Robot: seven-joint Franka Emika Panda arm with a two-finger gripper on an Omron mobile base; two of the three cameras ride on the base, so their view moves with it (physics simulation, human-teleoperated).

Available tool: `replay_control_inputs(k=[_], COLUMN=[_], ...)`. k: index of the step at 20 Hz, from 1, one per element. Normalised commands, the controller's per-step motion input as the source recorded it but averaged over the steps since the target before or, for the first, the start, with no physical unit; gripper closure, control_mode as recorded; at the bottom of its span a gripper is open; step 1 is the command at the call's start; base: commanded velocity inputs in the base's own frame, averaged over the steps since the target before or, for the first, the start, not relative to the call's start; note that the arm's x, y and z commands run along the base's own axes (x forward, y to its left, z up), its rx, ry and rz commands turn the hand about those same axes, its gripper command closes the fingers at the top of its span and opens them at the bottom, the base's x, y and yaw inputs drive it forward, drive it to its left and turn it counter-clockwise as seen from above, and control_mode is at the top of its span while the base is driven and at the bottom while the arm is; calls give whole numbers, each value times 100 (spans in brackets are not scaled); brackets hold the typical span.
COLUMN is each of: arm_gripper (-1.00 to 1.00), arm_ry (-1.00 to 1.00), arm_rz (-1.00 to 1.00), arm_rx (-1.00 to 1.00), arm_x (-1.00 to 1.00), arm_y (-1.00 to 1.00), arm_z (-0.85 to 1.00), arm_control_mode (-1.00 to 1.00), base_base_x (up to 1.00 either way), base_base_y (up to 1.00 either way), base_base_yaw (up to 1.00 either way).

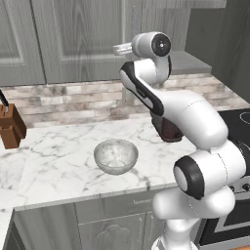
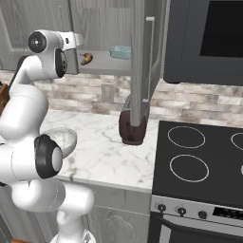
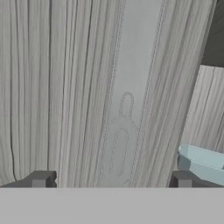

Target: Open the cabinet. Pick the banana and apple from the cabinet and place them into the bowl. Then close the cabinet.

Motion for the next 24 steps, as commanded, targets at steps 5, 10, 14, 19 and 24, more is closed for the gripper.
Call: replay_control_inputs(k=[5, 10, 14, 19, 24], arm_gripper=[100, 100, 100, 100, 100], arm_ry=[0, 0, 0, -3, -1], arm_rz=[0, 0, -3, -14, -15], arm_rx=[0, 0, 0, 0, 0], arm_x=[1, 0, 0, 0, 0], arm_y=[0, 0, 12, 26, 16], arm_z=[-2, 0, 0, 0, 0], arm_control_mode=[-100, -100, -100, -100, -100], base_base_x=[0, 0, 0, 0, 0], base_base_y=[0, 0, 0, 0, 0], base_base_yaw=[0, 0, 0, 0, 0])
